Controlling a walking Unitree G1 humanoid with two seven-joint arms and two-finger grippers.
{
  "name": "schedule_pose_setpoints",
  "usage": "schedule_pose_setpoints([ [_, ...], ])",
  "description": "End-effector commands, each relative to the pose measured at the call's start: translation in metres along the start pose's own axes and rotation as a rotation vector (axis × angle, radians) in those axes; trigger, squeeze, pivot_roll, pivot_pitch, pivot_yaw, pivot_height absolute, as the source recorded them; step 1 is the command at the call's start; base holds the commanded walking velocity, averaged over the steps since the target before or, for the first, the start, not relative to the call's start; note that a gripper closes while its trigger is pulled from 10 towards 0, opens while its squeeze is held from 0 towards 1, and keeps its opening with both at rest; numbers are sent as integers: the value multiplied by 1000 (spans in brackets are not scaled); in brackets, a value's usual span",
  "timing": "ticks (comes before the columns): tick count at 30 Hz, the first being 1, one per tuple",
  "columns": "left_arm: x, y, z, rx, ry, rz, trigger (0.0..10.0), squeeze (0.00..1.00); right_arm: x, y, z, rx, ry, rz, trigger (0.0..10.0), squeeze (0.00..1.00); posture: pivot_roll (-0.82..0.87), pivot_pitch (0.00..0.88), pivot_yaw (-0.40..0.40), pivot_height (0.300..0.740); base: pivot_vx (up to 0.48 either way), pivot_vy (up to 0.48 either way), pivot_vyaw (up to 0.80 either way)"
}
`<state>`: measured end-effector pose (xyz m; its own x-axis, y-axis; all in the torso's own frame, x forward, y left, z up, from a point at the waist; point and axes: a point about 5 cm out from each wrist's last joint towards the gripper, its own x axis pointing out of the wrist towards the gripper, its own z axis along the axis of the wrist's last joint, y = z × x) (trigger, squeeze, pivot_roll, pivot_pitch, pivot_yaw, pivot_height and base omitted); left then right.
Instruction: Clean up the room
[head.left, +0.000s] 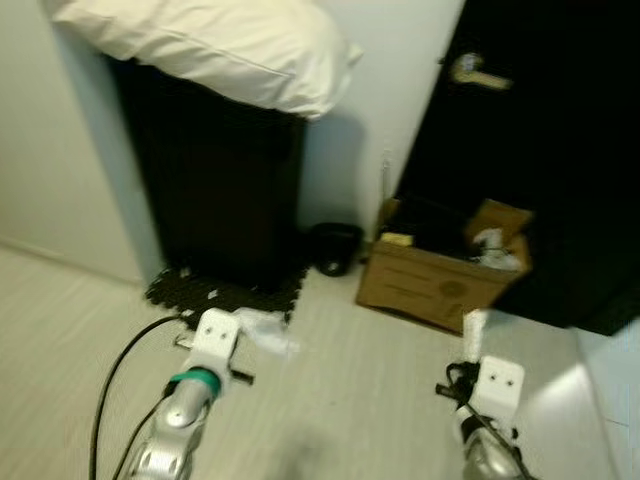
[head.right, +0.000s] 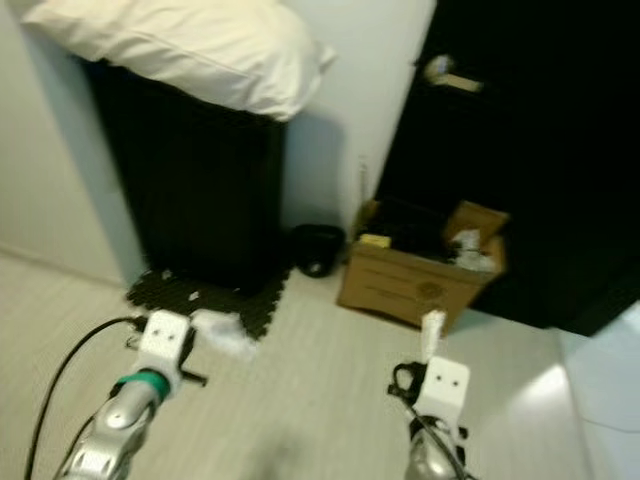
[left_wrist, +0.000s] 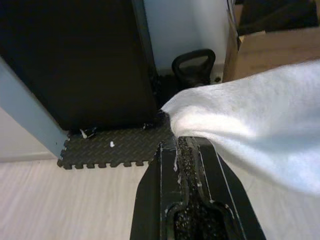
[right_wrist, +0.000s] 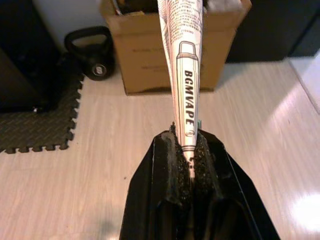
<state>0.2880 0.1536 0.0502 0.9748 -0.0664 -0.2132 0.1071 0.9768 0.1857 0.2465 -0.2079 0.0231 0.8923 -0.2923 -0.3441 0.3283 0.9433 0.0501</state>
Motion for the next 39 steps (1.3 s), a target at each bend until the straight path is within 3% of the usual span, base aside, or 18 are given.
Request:
schedule_pose_setpoints([
  [1, -2, -4, -5, -16, 17, -11, 10000, 0, -1, -2, -5, -7, 19, -4, 10000, 0, -12, 0, 45, 740, 0, 0, -800],
  [15, 2, -11, -1, -31, 11, -36, 10000, 0, -1, -1, -4, -5, 20, -4, 10000, 0, -25, 0, 45, 740, 0, 0, -800],
  [29, 1, -2, -2, -21, 8, 20, 10000, 0, -1, -2, -7, 0, 30, -7, 10000, 0, -21, 0, 48, 740, 0, 0, -800],
  [39, 0, -5, -4, -24, 15, 3, 10000, 0, -4, -5, -10, 6, 36, -17, 10000, 0, -17, 0, 50, 740, 0, 0, -800],
])
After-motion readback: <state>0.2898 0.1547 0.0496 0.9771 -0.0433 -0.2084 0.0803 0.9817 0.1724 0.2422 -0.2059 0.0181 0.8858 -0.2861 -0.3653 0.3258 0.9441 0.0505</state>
